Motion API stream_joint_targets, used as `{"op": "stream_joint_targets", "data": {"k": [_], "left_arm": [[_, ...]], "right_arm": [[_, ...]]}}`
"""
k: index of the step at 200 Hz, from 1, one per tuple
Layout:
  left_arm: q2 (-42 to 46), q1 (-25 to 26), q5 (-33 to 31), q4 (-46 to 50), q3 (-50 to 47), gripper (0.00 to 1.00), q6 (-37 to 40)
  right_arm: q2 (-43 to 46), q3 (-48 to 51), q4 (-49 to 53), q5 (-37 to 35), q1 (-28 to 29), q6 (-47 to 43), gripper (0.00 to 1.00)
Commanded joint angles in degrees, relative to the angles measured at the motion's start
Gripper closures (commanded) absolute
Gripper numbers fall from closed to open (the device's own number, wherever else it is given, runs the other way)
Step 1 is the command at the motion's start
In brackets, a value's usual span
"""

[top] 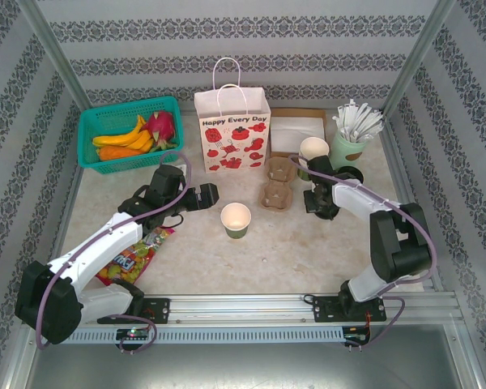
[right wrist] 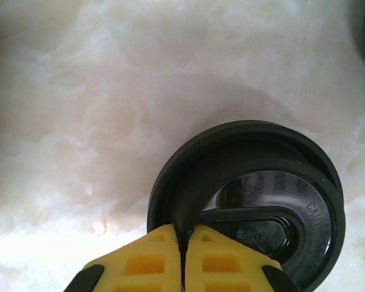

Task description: Pack the takeout coffee

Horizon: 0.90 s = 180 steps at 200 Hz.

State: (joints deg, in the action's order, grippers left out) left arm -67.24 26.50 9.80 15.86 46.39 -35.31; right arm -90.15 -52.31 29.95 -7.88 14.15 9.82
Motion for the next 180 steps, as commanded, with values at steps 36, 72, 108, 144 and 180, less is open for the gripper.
{"op": "stream_joint_targets", "data": {"k": [36,72,108,144,180], "left_arm": [[1.03,-0.51,-0.04,-1.29,-1.43,0.00,0.26],[1.71,-0.55,5.61,-2.51,0.69,0.00,1.70],[1.80,-0.15,15.88,-7.97,3.47,0.00,2.85],[-0.62,2.43,22.95,-8.76,8.17,0.00,5.13],[-3.57,6.28,24.09,-6.00,13.14,0.15,8.96]], "right_arm": [[7.13,1.70,1.28,3.64,2.49,4.47,0.98],[17.88,4.24,1.37,10.41,4.85,8.90,0.99],[29.37,4.80,-3.14,18.39,8.96,8.37,1.00],[30.23,0.62,-7.71,20.74,13.79,9.08,1.00],[28.95,-1.11,-15.71,18.67,20.17,11.10,1.00]]}}
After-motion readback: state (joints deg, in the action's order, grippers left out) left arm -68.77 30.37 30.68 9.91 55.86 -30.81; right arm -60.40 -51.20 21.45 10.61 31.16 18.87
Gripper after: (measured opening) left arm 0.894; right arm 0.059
